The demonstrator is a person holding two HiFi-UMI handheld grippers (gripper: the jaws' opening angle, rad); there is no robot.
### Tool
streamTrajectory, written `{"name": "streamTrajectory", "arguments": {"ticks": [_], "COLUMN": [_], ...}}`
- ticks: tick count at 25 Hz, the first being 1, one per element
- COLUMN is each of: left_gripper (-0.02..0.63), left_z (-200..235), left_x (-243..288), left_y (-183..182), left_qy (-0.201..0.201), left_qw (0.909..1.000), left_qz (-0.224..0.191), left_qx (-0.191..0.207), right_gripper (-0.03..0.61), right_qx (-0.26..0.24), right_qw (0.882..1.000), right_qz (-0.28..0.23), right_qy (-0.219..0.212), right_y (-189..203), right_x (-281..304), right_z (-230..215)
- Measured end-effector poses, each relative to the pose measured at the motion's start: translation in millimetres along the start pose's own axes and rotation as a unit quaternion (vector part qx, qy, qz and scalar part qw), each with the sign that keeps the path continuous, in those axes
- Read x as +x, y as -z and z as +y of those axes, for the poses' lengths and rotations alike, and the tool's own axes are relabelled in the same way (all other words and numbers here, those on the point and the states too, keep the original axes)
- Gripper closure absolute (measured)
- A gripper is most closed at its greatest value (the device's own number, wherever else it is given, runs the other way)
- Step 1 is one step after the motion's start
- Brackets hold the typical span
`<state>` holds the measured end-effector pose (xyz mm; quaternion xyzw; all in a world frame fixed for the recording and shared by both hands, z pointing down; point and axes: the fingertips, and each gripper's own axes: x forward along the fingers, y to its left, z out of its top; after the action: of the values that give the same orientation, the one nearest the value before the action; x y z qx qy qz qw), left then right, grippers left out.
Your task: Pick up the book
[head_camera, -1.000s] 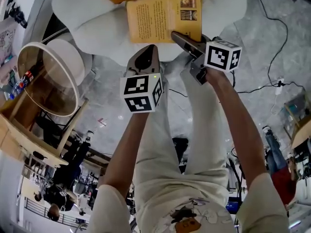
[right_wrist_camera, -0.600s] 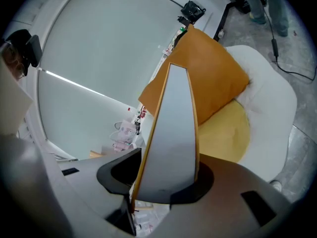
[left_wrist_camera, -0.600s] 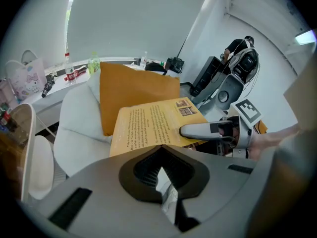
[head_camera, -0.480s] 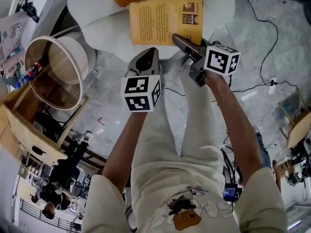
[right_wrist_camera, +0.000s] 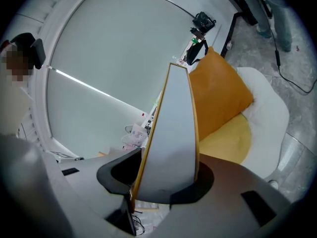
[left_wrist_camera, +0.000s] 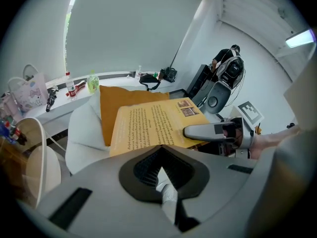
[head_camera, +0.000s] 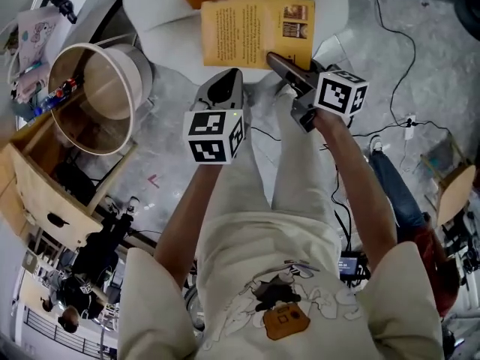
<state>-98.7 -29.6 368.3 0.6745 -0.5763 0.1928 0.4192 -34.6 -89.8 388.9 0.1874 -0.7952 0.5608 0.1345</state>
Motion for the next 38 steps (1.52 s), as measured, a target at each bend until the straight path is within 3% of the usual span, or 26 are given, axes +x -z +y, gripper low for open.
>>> {"name": "streamTrajectory", "arguments": {"ticks": [20, 30, 38], "left_gripper": [0.607, 0.607, 0.607], "left_z": [-20, -31, -32], "left_x": [-142, -203, -245], "left_y": [-91, -118, -133], "left_qy": [0.029, 0.056, 0.087], "left_qw": [0.9955, 0.99, 0.9827], "left_qz": [-0.09, -0.123, -0.132], "left_qx": [0.005, 0.039, 0.096], "right_gripper": [0.382, 0.382, 0.382], "right_qx": [-0.085, -0.119, -0.149], "right_qw": [0.995, 0.989, 0.983], "right_qz": [-0.039, -0.085, -0.093], "right_qy": [-0.019, -0.033, -0.043], "right_y": [-38, -50, -56], "right_x": [-46, -82, -96], "right_z": [170, 247, 284]}}
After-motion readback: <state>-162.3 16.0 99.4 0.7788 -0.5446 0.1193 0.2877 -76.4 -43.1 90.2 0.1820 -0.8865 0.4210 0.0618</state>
